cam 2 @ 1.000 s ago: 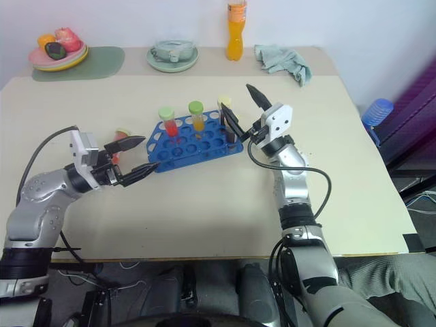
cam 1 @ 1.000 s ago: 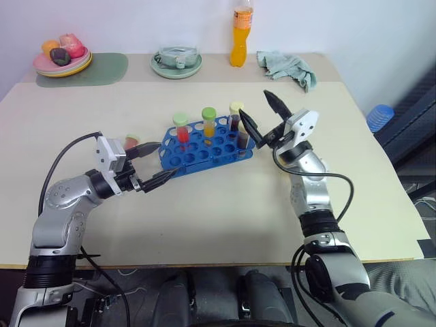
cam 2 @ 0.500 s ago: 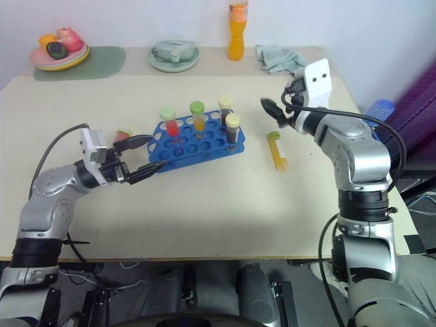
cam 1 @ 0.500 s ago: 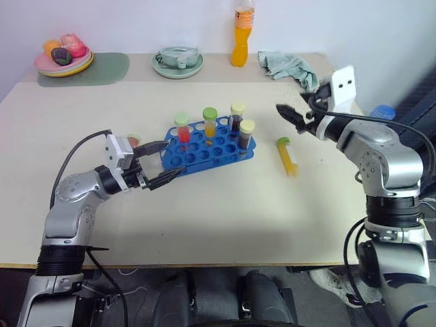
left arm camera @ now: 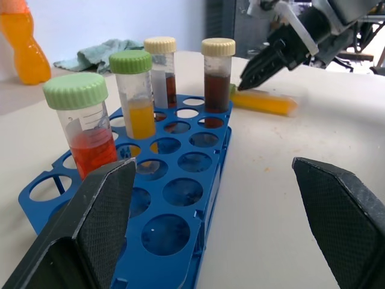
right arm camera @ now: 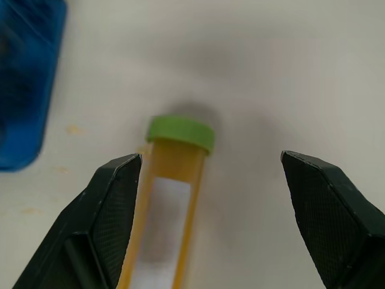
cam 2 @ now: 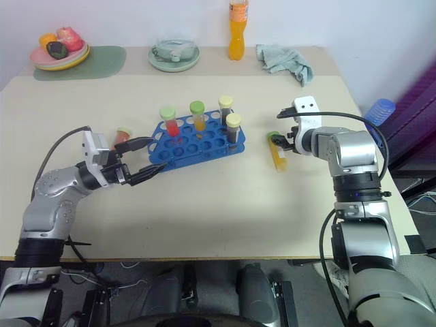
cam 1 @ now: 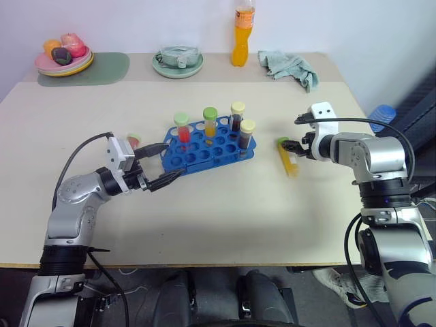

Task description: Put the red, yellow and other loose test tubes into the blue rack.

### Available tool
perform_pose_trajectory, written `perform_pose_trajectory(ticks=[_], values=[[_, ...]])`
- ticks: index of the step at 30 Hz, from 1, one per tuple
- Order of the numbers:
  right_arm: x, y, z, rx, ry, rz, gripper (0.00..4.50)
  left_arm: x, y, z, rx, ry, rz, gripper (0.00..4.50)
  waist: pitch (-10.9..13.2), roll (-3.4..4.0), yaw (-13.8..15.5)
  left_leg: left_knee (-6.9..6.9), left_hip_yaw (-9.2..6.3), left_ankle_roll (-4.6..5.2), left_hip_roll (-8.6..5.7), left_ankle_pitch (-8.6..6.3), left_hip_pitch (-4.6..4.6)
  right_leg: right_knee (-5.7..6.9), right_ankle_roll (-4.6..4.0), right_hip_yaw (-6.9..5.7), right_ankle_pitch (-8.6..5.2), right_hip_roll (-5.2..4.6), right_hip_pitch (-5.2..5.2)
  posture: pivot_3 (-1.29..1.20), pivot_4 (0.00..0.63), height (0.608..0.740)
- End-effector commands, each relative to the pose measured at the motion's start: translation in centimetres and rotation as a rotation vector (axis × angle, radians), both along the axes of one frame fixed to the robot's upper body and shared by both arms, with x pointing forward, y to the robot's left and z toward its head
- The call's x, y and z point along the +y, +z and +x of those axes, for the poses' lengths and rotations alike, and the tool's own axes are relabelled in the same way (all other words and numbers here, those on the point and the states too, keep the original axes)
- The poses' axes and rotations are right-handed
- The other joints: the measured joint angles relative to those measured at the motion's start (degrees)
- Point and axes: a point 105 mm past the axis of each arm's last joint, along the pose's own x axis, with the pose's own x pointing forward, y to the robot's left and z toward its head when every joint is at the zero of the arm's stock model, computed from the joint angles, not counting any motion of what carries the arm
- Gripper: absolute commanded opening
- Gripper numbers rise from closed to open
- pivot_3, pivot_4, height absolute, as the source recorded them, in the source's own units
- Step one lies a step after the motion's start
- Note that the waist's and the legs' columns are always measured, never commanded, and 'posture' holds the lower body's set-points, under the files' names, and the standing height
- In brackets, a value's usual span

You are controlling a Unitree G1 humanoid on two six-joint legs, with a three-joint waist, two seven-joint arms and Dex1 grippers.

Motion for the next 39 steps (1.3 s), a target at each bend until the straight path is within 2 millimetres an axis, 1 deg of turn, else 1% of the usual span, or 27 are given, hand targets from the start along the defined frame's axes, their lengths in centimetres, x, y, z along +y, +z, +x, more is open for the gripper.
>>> perform_pose_trajectory(ticks=[1, 3, 10, 15, 19, 23, 25, 26, 28, 30, 31, 35, 39], values=[[0.5, 1.5, 0.5, -0.013, 0.005, -0.020, 3.76, -0.1, 0.3, -0.2, -0.030, -0.008, 0.005, 4.27, 0.00, 0.00, -0.13, 0.00, 0.00, 0.00, 0.00, 0.00, 0.00, 0.00, 0.00, 0.00, 0.00, 0.00, 0.00, 0.00, 0.150, 0.740], [0.5, 1.3, 0.6, -0.005, 0.009, -0.027, 3.76, -0.1, 0.2, -0.2, -0.028, -0.007, 0.005, 4.27, 0.00, 0.00, -0.10, -0.01, 0.00, 0.00, 0.00, 0.00, 0.01, 0.01, 0.00, 0.00, 0.00, 0.01, -0.01, 0.00, 0.150, 0.740], [1.4, 1.2, 1.1, 0.088, 0.052, -0.008, 3.76, 0.2, -0.3, -0.3, -0.020, -0.002, 0.001, 4.27, 0.00, 0.01, -0.14, -0.01, 0.02, 0.00, 0.00, 0.00, 0.00, 0.01, 0.00, 0.00, 0.00, 0.00, -0.02, 0.00, 0.150, 0.740], [2.2, 0.5, 1.3, 0.146, 0.081, -0.017, 3.76, 0.1, -0.6, -0.5, -0.015, 0.000, -0.003, 4.27, 0.00, 0.00, -0.14, -0.02, 0.02, 0.00, 0.01, 0.00, 0.00, 0.00, 0.00, 0.00, 0.00, 0.00, -0.02, 0.00, 0.150, 0.740], [2.2, -0.1, 1.4, 0.185, 0.099, -0.053, 3.76, 0.0, -0.6, -0.9, -0.012, -0.016, -0.004, 4.27, 0.00, 0.01, -0.15, -0.02, 0.03, 0.00, 0.00, 0.00, -0.01, 0.00, 0.00, 0.00, 0.00, 0.00, -0.02, 0.00, 0.150, 0.740], [1.9, -0.5, 1.5, 0.213, 0.127, -0.099, 3.76, 0.1, -0.1, -1.4, -0.013, -0.042, -0.003, 4.27, 0.00, 0.01, -0.26, -0.02, 0.02, 0.00, 0.02, 0.00, 0.00, 0.01, 0.00, 0.00, 0.00, 0.01, -0.02, 0.00, 0.150, 0.740], [1.8, -0.6, 1.7, 0.216, 0.139, -0.117, 3.26, -0.2, 0.2, -1.7, -0.010, -0.068, -0.005, 4.27, 0.00, 0.00, -0.28, -0.01, 0.03, 0.00, 0.02, 0.00, 0.00, 0.01, 0.00, 0.00, 0.00, 0.00, -0.02, 0.00, 0.150, 0.740], [1.8, -0.6, 1.7, 0.217, 0.143, -0.121, 2.92, -0.3, 0.3, -1.9, -0.009, -0.078, -0.006, 4.27, 0.00, 0.00, -0.27, -0.01, 0.03, 0.00, 0.02, 0.00, 0.00, 0.01, 0.00, 0.00, 0.00, 0.00, -0.02, 0.00, 0.150, 0.740], [1.9, -0.7, 1.8, 0.221, 0.158, -0.129, 1.91, -0.7, 0.7, -2.5, -0.011, -0.123, -0.008, 4.27, 0.00, 0.01, -0.25, -0.01, 0.03, 0.00, 0.02, 0.00, 0.01, 0.01, 0.00, 0.00, 0.00, 0.00, -0.02, 0.00, 0.150, 0.740], [1.9, -0.8, 1.8, 0.223, 0.168, -0.139, 1.01, -1.0, 1.0, -3.2, 0.005, -0.179, -0.007, 4.27, 0.00, 0.00, -0.29, -0.01, 0.02, 0.00, 0.02, 0.00, 0.01, 0.01, 0.00, 0.00, 0.00, 0.00, -0.02, 0.00, 0.150, 0.740], [1.9, -0.9, 1.9, 0.223, 0.171, -0.142, 0.80, -1.2, 1.0, -3.5, 0.015, -0.201, 0.002, 4.27, 0.00, 0.00, -0.29, -0.01, 0.03, 0.00, 0.02, 0.00, 0.01, 0.01, 0.00, 0.00, 0.00, 0.00, -0.02, 0.00, 0.150, 0.740], [2.0, -0.9, 1.9, 0.215, 0.190, -0.146, 0.80, -1.2, 1.2, -3.7, 0.039, -0.245, 0.024, 4.27, 0.00, 0.01, -0.30, -0.01, 0.03, -0.01, 0.02, 0.00, 0.03, 0.02, 0.00, 0.00, 0.00, 0.01, -0.01, 0.00, 0.150, 0.740], [2.1, -0.6, 1.8, 0.185, 0.235, -0.147, 0.80, -1.3, 1.4, -3.5, 0.043, -0.256, 0.030, 4.27, 0.00, 0.01, -0.29, -0.01, 0.02, -0.01, 0.02, 0.01, 0.02, 0.02, 0.00, 0.00, 0.00, 0.01, -0.01, 0.00, 0.150, 0.740]])
